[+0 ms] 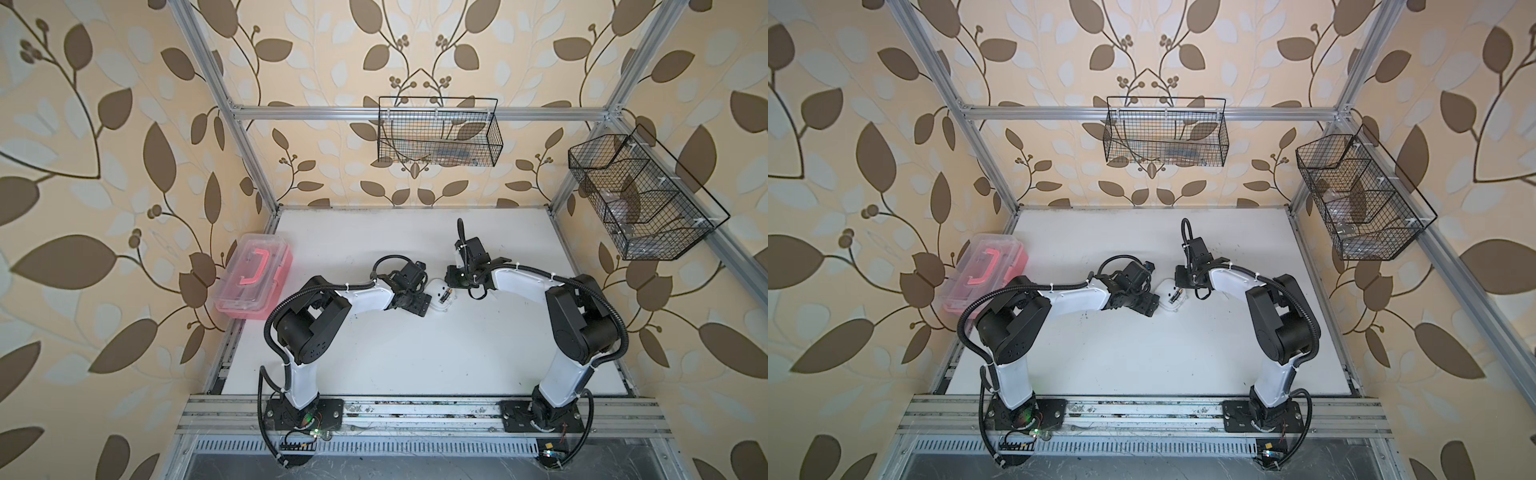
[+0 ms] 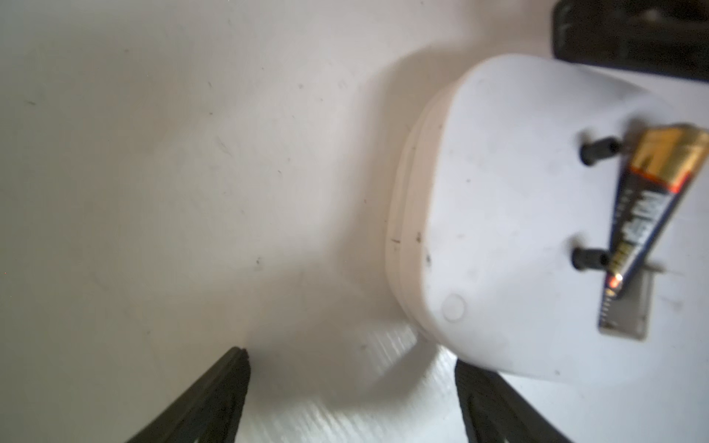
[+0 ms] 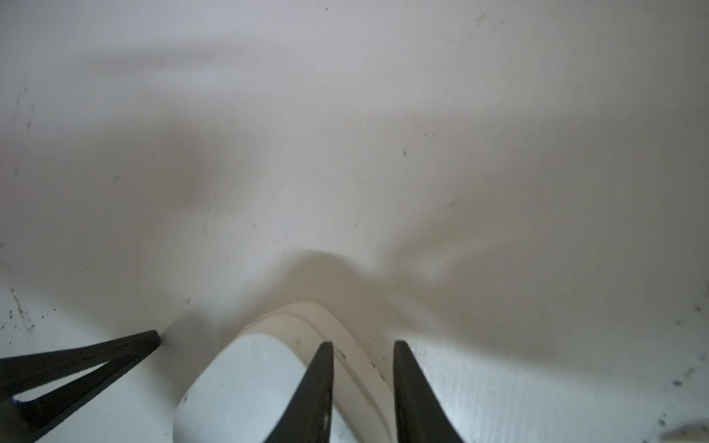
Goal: Insert the battery into the alarm
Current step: Adjust the alarm at the center of the board.
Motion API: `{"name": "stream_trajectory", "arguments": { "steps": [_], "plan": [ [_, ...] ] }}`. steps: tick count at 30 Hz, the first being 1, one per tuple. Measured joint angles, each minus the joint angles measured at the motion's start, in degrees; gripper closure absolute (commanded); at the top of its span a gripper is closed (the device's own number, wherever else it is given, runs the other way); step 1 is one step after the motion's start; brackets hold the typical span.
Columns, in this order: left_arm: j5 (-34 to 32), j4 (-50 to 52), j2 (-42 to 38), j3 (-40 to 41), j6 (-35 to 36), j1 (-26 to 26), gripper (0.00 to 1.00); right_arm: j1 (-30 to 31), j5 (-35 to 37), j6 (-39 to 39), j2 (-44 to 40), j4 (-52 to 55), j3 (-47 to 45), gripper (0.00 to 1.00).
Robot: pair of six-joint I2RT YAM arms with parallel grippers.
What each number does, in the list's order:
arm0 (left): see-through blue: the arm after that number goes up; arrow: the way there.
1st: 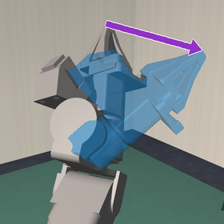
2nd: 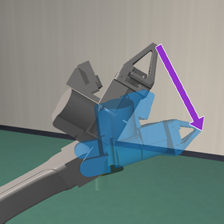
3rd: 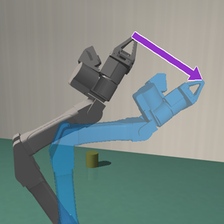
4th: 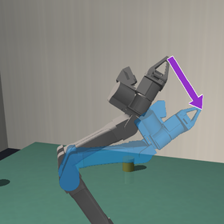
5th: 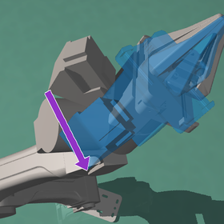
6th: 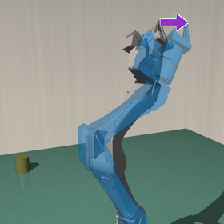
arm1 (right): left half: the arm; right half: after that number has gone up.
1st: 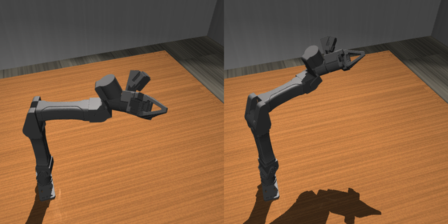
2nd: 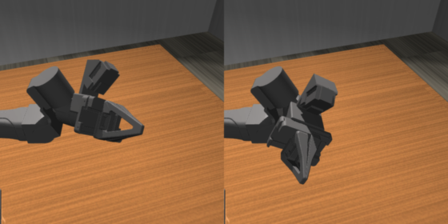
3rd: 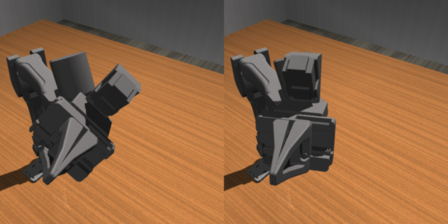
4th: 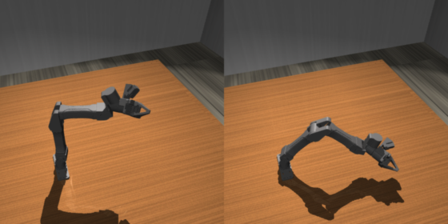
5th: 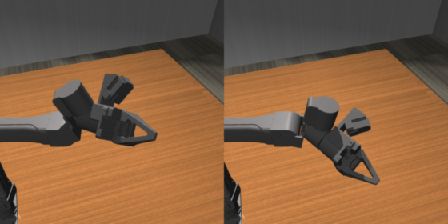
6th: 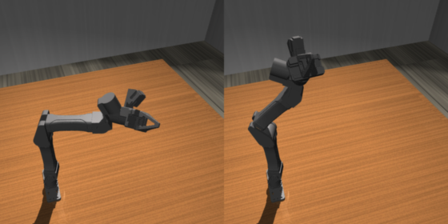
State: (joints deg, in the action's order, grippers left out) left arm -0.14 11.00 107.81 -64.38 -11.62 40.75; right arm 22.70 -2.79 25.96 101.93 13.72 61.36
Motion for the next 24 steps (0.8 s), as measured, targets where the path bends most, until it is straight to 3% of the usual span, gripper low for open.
{"name": "stream_trajectory", "arguments": {
  "steps": [7, 13, 20, 24],
  "plan": [
    [0.0, 0.1, 0.7, -1.0, 0.3, -2.7, 0.14, 0.1, 1.5, 3.0, -3.7, 0.6, -4.7, 0.67],
    [0.0, -2.1, 0.2, 0.2, -1.8, -3.6, 0.14, 0.5, 0.6, 3.4, -5.1, 2.6, -6.8, 0.53],
    [-0.1, -5.7, -7.8, 8.9, -8.9, -3.6, 0.14, 0.5, 0.2, 0.7, -12.9, 3.2, -7.9, 0.44],
    [0.4, -9.0, -11.3, 10.9, -14.8, -3.6, 0.16, 1.6, -0.3, -1.4, -17.0, 2.3, -9.0, 0.45]
  ]
}}
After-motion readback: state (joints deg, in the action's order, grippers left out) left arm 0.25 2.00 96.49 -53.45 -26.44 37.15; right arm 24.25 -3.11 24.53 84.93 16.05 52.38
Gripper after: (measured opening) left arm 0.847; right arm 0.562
